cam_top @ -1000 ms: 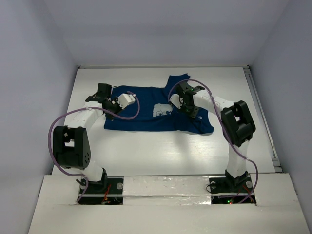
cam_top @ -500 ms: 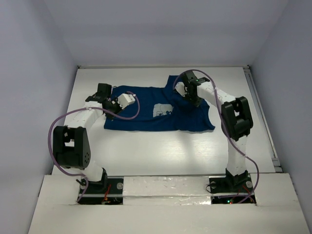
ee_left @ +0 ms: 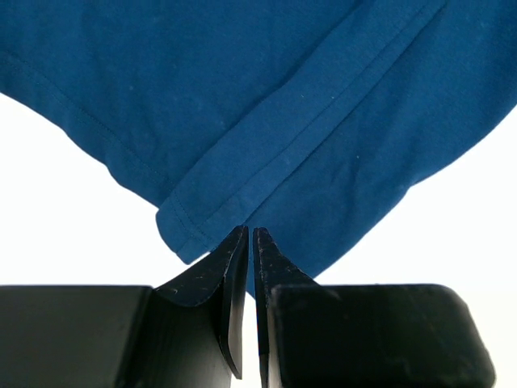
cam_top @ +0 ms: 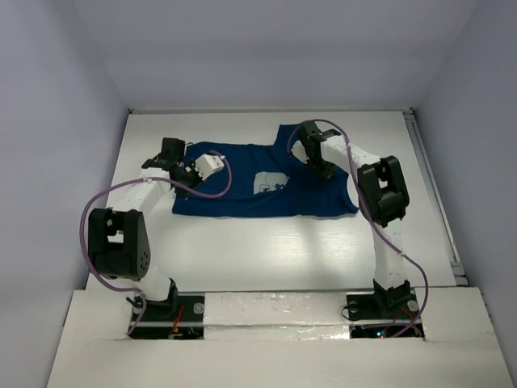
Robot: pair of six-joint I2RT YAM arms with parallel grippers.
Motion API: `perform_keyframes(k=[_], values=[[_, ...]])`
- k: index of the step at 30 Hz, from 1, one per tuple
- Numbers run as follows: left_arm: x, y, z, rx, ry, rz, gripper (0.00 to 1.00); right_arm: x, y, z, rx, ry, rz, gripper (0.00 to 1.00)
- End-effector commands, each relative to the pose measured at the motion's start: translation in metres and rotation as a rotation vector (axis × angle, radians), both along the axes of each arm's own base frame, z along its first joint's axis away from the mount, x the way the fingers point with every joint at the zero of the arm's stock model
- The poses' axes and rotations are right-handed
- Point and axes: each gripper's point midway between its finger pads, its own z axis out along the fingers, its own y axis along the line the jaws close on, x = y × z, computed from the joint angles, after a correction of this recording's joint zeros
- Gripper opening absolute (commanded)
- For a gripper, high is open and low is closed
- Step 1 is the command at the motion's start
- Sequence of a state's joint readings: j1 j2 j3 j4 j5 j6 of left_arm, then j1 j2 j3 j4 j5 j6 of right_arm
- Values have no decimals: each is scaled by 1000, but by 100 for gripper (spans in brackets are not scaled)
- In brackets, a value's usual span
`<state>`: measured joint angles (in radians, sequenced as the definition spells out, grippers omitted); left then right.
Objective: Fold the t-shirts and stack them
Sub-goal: Fold the flattened tshirt in 1/3 of the way
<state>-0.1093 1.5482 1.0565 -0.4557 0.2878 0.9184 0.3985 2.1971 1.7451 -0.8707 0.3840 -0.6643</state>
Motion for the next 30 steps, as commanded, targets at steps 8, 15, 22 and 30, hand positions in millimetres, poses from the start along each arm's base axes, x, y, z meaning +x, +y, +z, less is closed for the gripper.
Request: perform_keyframes(k=[8, 15, 22, 30], values=[[-2, -5, -7, -39, 29, -9, 13, 1, -21, 11, -65, -37, -53, 0], [-1, 3, -24, 7, 46, 0, 29, -4, -15, 11, -26, -16, -43, 0], [-4, 2, -40, 12, 111, -9, 30, -6, -16, 11, -23, -13, -39, 0], [2, 4, -43, 22, 107, 3, 26, -7, -14, 9, -13, -8, -38, 0]])
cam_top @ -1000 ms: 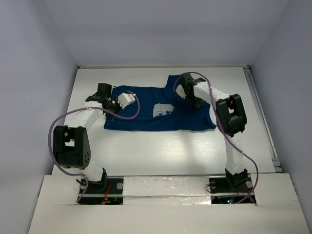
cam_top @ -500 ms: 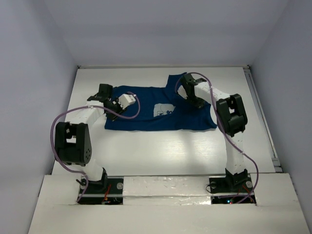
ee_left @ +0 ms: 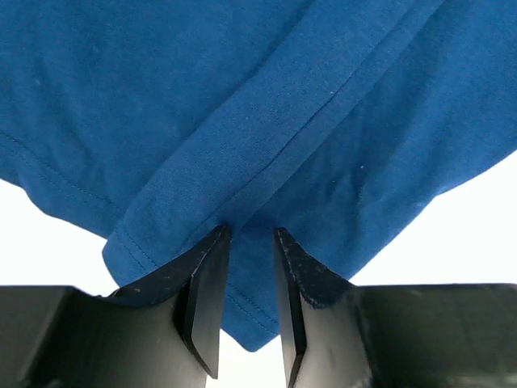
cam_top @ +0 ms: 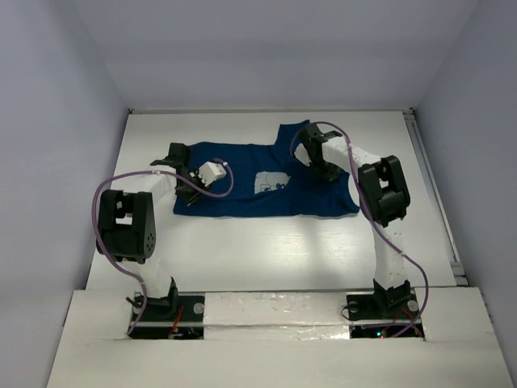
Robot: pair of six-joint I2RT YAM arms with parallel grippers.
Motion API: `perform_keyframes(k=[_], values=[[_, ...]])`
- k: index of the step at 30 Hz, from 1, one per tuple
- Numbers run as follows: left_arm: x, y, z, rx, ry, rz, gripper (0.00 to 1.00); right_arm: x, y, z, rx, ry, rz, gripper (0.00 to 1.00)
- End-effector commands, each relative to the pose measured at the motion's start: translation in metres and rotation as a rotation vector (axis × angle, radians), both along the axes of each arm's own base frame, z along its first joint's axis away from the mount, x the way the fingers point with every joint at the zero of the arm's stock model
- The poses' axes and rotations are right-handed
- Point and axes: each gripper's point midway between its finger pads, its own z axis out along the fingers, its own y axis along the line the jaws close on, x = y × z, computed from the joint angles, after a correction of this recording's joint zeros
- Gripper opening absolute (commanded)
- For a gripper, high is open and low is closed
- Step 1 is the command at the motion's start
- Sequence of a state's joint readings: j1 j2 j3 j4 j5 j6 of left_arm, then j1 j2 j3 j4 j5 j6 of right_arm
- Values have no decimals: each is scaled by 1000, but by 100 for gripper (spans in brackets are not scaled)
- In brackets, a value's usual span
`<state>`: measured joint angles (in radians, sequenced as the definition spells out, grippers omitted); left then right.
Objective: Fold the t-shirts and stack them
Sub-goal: Fold the flattened tshirt in 1/3 of the way
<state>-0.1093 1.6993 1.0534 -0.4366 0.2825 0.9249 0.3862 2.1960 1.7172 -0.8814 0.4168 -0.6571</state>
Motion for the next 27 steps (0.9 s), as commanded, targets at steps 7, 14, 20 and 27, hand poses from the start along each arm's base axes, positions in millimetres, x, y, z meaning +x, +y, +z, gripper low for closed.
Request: perform_keyframes(k=[7, 14, 20, 27], values=[[22, 7, 10, 19, -79, 34, 25, -2, 0, 12, 31, -26, -11, 0], [24, 6, 1, 22, -56, 31, 26, -5, 0, 11, 39, -14, -4, 0], [30, 5, 5, 18, -68, 31, 6, -5, 0, 12, 38, -16, 0, 0], [53, 15, 27, 56, -168, 93, 0, -6, 0, 11, 38, -10, -2, 0]])
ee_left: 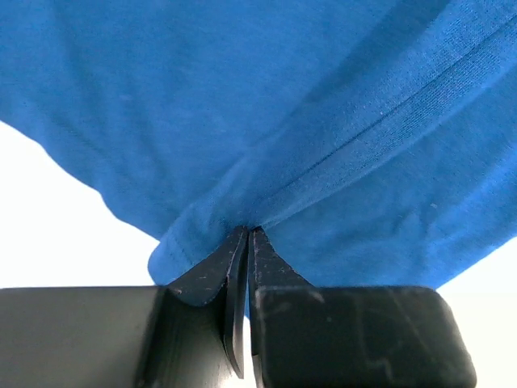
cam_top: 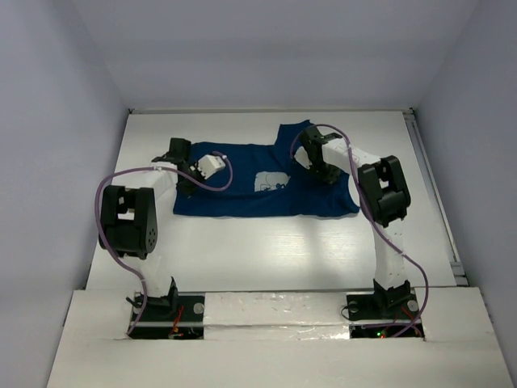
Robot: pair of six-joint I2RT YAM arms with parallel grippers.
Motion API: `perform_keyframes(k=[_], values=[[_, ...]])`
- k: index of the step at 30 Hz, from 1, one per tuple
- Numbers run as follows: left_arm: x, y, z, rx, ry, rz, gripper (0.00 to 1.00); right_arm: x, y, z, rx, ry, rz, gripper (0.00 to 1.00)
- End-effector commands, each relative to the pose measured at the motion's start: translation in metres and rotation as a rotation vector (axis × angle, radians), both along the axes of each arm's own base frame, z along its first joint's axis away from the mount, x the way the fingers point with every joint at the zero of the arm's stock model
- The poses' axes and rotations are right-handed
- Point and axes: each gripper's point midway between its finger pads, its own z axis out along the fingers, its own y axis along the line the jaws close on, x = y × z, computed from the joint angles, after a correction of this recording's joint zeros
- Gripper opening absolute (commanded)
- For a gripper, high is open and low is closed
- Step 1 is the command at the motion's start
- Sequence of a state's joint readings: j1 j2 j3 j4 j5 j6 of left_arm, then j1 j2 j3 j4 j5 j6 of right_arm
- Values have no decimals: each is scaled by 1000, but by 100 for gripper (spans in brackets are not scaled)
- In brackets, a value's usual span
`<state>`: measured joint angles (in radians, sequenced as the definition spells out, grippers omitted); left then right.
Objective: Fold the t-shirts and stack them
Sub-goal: Fold the flattened tshirt in 1/3 of the way
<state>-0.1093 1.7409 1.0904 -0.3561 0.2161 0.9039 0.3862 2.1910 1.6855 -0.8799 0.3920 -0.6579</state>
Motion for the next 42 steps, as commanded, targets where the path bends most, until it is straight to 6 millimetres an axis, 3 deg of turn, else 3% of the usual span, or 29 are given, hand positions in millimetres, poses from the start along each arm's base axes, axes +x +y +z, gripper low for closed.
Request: perform_keyframes(k=[1, 7, 13, 29, 33, 37, 42], values=[[29, 7, 28, 12, -112, 57, 0, 3, 0, 18, 26, -41, -8, 0], [54, 3, 40, -21, -182, 95, 0, 3, -1, 20, 23, -49, -9, 0], [74, -1, 33, -37, -165, 117, 0, 5, -4, 20, 6, -64, -17, 0], [62, 0, 3, -3, -88, 110, 5, 17, -14, 26, -73, -125, -75, 2], [60, 4, 1, 13, -85, 123, 15, 20, -22, 27, -121, -156, -109, 10], [62, 8, 4, 30, -99, 149, 32, 22, -30, 36, -140, -202, -160, 21], [62, 10, 25, 25, -150, 167, 34, 25, -32, 66, -125, -285, -193, 24]])
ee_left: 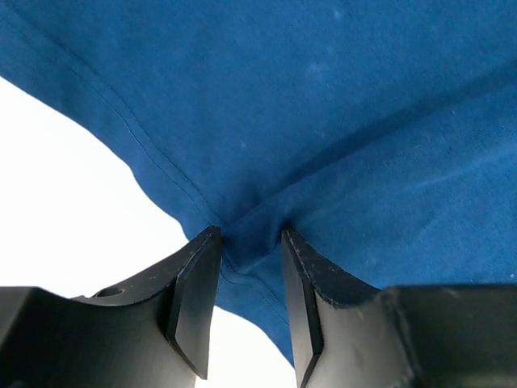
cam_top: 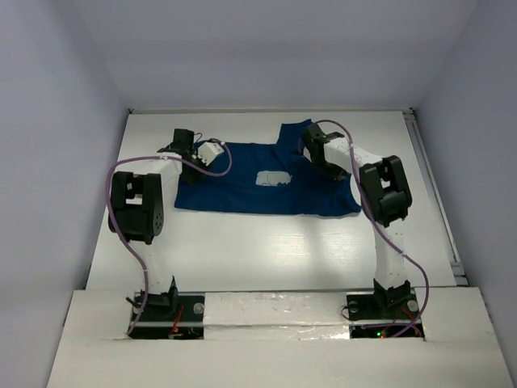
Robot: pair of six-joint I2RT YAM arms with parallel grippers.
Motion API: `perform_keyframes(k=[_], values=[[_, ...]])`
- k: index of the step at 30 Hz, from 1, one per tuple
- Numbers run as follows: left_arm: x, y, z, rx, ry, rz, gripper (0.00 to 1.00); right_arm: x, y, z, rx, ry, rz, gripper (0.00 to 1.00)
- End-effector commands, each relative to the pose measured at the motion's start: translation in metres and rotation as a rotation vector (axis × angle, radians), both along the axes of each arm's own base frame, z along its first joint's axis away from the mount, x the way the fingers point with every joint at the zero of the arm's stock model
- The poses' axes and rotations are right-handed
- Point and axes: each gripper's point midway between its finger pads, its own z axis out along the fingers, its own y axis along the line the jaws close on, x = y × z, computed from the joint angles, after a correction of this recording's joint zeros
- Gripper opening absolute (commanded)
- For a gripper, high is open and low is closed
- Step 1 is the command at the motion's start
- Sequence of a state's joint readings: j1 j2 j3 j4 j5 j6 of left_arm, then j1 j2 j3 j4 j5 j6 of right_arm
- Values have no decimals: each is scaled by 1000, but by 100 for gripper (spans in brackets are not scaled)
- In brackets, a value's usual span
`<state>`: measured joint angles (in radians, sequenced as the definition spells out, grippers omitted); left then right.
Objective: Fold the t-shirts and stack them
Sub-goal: Fold the flattened tshirt in 1/3 of the way
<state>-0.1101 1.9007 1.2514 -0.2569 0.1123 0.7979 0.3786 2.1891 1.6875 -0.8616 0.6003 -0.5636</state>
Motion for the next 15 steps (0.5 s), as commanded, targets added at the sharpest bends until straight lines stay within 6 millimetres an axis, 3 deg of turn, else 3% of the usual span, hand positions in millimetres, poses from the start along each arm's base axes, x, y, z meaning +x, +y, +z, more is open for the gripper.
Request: perform_keyframes(k=[1, 5, 7, 10, 15], values=[[-2, 1, 35, -14, -70, 27, 33, 15, -4, 49, 23, -170, -58, 24], [-9, 0, 58, -36, -108, 39, 31, 10, 2, 72, 94, -211, -49, 20], [-15, -4, 73, -63, -133, 34, 30, 0, 20, 81, 237, -194, 2, 15], [-27, -11, 90, -110, -147, 20, 30, -28, 43, 69, 370, -73, 68, 2], [-48, -33, 87, -164, -102, -53, 28, -61, 52, 34, 372, 84, 98, 0]])
